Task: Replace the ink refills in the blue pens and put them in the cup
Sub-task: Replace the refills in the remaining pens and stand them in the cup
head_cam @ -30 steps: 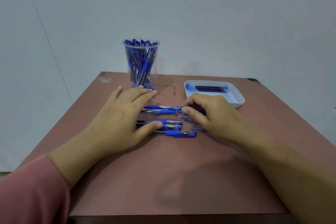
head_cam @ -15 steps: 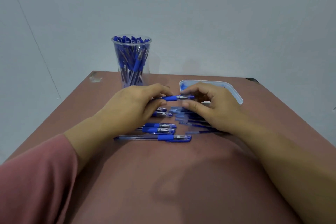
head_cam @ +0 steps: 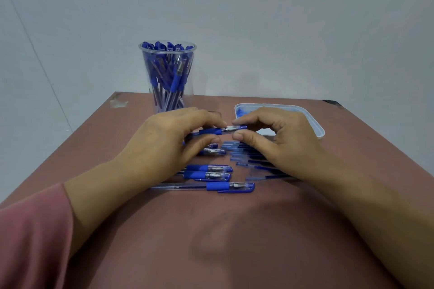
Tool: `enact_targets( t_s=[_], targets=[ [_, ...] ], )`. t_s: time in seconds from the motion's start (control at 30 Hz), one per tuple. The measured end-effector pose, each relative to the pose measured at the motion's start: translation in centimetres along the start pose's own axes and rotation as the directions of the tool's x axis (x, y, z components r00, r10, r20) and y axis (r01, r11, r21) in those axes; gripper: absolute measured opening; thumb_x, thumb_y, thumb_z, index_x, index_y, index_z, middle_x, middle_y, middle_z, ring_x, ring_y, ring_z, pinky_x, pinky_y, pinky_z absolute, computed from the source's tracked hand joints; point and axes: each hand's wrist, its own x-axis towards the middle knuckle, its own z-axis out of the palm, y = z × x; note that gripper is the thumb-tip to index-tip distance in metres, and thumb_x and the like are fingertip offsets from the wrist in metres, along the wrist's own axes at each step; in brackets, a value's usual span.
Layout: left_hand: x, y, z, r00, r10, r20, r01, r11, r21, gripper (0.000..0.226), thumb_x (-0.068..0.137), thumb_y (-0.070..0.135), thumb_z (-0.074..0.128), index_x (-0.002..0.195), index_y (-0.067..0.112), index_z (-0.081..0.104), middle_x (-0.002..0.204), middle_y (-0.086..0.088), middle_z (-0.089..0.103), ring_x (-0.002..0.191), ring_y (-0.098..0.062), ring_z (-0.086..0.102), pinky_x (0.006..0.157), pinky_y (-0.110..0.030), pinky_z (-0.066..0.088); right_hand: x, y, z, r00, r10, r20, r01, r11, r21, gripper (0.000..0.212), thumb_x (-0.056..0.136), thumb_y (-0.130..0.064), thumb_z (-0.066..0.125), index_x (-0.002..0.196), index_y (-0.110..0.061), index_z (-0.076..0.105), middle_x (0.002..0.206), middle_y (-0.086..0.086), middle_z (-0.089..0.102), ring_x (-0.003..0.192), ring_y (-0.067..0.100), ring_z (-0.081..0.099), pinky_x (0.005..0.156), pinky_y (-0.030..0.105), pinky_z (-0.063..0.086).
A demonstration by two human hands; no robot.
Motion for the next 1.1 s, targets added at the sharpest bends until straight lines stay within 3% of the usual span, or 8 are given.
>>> enact_targets(
  t_s=[0.17,0.33,0.47,0.67,0.9,1.03,1.1],
  targets=[
    [-0.1,0.2,0.1,1.000,-0.023,-0.001,0.023,0.999,-0.037,0.020,0.088,0.016,0.067,0.108,0.021,0.069,0.089,0.032,0.055,0.080,0.019,0.052,0.071,0.002,0.034,0.1,0.1,0.3,1.000,0.010,-0.002,-0.010,1.000,-0.018,0.007,0.085,-0.032,0.066,0.092,-0.033,0.064,0.087,-0.009,0.071,0.084,0.003,0.064,0.075,0.018,0.049],
    [0.1,0.9,-0.3,0.998,-0.045,0.033,0.048,0.994,-0.100,0.021,0.087,0.005,0.067,0.105,0.015,0.071,0.072,0.036,0.055,0.068,0.022,0.050,0.065,0.004,0.033,0.2,-0.1,0.2,1.000,0.011,0.010,-0.011,0.999,-0.045,0.008,0.084,-0.030,0.063,0.087,-0.036,0.060,0.084,-0.012,0.070,0.083,0.003,0.063,0.074,0.021,0.048],
    [0.1,1.2,-0.7,0.994,-0.075,0.081,0.087,0.983,-0.160,0.022,0.089,0.005,0.064,0.103,0.020,0.071,0.075,0.047,0.055,0.065,0.021,0.052,0.062,0.004,0.034,0.2,-0.5,0.0,1.000,-0.014,0.014,0.015,0.998,-0.060,0.010,0.084,-0.028,0.064,0.087,-0.036,0.060,0.083,-0.013,0.070,0.083,0.005,0.063,0.073,0.021,0.048],
    [0.3,1.2,-0.8,0.972,-0.160,0.171,0.199,0.951,-0.238,0.029,0.090,0.018,0.061,0.098,0.045,0.065,0.084,0.035,0.066,0.083,0.001,0.067,0.071,-0.004,0.044,0.2,-0.3,-0.1,0.998,-0.037,0.045,0.041,0.995,-0.095,0.009,0.085,-0.024,0.064,0.088,-0.017,0.069,0.083,-0.030,0.060,0.085,0.001,0.061,0.071,0.011,0.044],
    [0.4,1.3,-1.1,0.951,-0.179,0.252,0.244,0.935,-0.257,0.033,0.092,0.016,0.058,0.103,0.047,0.064,0.093,0.035,0.066,0.089,0.011,0.064,0.075,-0.003,0.043,0.1,-0.4,0.0,0.996,-0.082,0.046,0.087,0.987,-0.133,0.011,0.085,-0.020,0.065,0.088,-0.011,0.070,0.085,-0.018,0.064,0.084,0.006,0.062,0.070,0.014,0.045],
    [0.1,0.5,-1.2,0.939,-0.210,0.273,0.277,0.931,-0.236,0.032,0.094,0.014,0.055,0.112,0.038,0.066,0.074,0.023,0.067,0.068,0.010,0.061,0.064,0.000,0.039,-0.1,0.2,-0.5,0.999,-0.049,0.021,0.051,0.987,-0.154,0.007,0.084,-0.020,0.064,0.086,-0.015,0.068,0.080,-0.020,0.064,0.077,-0.002,0.059,0.068,0.006,0.040],
    [-0.1,0.0,-1.1,0.931,-0.236,0.280,0.296,0.935,-0.198,0.032,0.095,0.016,0.055,0.117,0.036,0.066,0.071,0.022,0.066,0.069,0.010,0.060,0.065,0.000,0.038,-0.1,0.7,-1.2,1.000,0.009,-0.004,-0.009,0.992,-0.127,0.003,0.083,-0.022,0.063,0.084,-0.025,0.064,0.080,-0.020,0.066,0.076,-0.007,0.058,0.069,0.005,0.040]
  ],
)
